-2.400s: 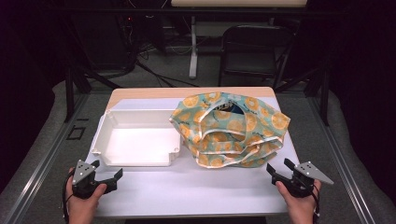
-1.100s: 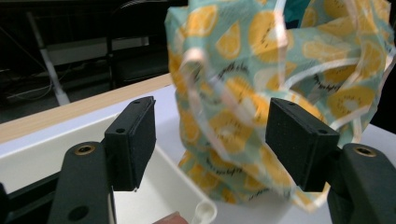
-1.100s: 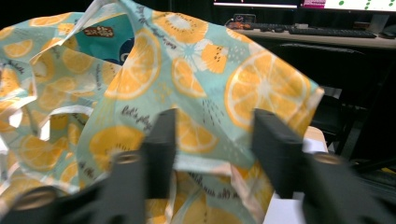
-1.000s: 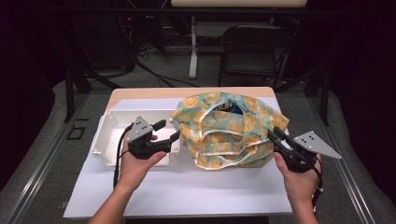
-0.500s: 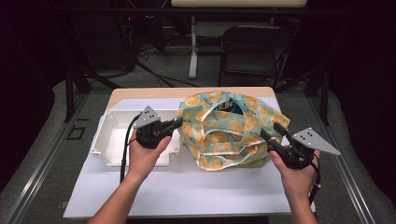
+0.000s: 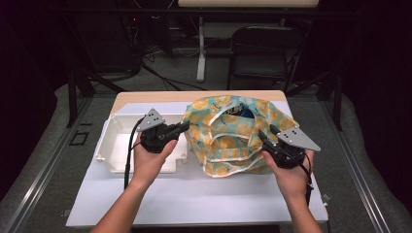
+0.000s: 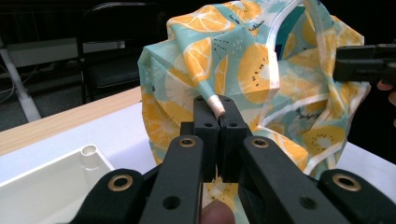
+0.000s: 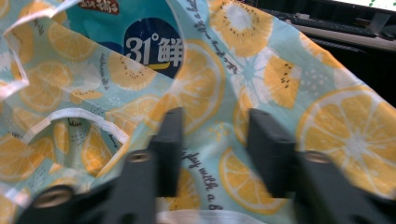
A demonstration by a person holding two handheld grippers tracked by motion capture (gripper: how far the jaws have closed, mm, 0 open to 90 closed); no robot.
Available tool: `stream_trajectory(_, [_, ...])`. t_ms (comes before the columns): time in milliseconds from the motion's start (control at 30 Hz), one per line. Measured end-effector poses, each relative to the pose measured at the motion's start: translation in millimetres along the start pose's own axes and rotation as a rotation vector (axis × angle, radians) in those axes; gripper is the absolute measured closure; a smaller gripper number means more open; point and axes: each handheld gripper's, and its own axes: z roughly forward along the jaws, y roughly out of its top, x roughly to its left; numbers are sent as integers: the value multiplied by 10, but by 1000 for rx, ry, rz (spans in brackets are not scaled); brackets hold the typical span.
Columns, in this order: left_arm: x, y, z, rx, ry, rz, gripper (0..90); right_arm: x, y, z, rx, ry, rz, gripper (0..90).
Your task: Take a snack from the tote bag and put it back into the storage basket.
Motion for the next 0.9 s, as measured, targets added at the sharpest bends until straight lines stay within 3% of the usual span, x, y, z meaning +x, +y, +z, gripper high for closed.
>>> stream_trajectory(100, [3,4,-7,-11,11,-5,890,-38,27,5,16,1,-6,876])
stream_trajectory(133, [3,4,-7,-11,11,-5,890,-48,36,-1,12,10,-4,900])
stream_trajectory(333, [33,38,-38,-21,6,-9,868,-82,85,-49,-3,43,-32,900])
stream_trajectory(433, [59,68,-58,-35,21,-29,686,-128,153,-75,-42,38,-24,900])
stream_trajectory(533, [64,79,-73,-45,35,-37,613,-132,185,-66,-46,30,-28,900])
stream_trajectory(600, [14,94,-90,-42,52,-19,501,-135,209,-65,-57,41,-19,900])
stream_trajectory(633, [-22,101,-90,-36,60,6,499,-132,212,-69,-61,61,-3,849])
stream_trajectory(667, [-48,108,-80,-32,63,18,480,-119,215,-67,-70,82,2,710])
stream_trajectory(733, [-72,128,-52,-16,80,38,452,-81,213,-72,-90,84,6,539])
stream_trajectory(833, [-59,154,-18,-18,84,28,456,-16,228,-47,-100,53,12,287])
stream_trajectory(900, [-50,172,13,-17,70,19,485,28,245,20,-63,40,-4,194])
